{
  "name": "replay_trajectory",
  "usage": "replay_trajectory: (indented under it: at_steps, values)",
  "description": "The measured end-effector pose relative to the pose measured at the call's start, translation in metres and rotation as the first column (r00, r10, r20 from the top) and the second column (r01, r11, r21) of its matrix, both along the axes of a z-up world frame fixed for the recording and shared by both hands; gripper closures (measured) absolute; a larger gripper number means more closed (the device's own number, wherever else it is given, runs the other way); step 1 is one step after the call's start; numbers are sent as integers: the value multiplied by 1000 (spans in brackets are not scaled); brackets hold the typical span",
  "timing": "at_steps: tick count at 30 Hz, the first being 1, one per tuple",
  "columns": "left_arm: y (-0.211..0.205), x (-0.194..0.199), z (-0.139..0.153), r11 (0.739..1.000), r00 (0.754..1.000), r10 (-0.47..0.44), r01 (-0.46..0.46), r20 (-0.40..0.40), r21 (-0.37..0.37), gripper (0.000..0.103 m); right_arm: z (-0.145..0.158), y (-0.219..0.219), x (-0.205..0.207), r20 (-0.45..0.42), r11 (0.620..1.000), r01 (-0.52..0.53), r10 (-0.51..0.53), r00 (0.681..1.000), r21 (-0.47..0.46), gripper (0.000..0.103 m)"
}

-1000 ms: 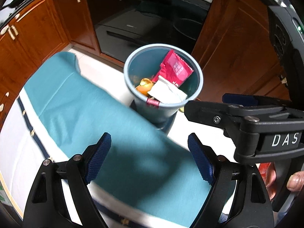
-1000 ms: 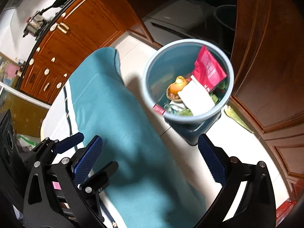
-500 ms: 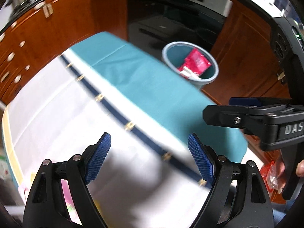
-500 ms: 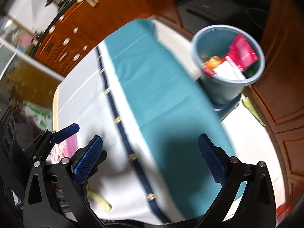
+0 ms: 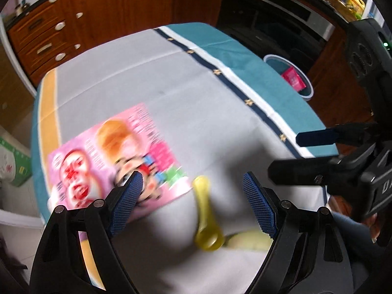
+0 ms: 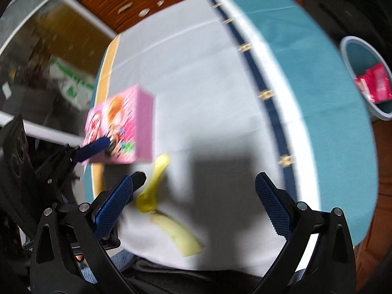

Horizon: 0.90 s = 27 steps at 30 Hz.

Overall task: Collect trash
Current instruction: 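Move both tools back over the table toward the pink box and yellow spoon, then grasp the yellow spoon with the right tool while the left tool grasps the pink box edge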

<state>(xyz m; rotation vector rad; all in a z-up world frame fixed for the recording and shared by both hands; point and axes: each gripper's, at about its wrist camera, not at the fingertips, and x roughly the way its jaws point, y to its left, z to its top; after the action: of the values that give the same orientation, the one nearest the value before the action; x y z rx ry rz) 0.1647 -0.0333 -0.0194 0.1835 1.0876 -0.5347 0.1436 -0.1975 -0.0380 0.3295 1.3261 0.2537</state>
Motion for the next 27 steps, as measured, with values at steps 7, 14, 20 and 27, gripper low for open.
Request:
replay_trajectory:
  at_steps: [7, 14, 20, 27]
  values:
    - [47, -21, 1, 1000, 999, 27, -27, 28, 6, 19, -13, 41, -5, -46, 996, -82, 83, 995, 22, 7]
    - [92, -41, -15, 998, 998, 52, -53, 26, 44, 19, -28, 72, -22, -34, 989, -138, 140, 990, 46, 8]
    - [125, -40, -18, 992, 992, 119, -120, 30, 27, 19, -46, 99, -29, -59, 980, -197, 195, 979, -20, 48]
    - [151, -19, -12, 985, 984, 173, -173, 50, 10, 19, -50, 114, -38, 7, 946, -270, 276, 961, -181, 72]
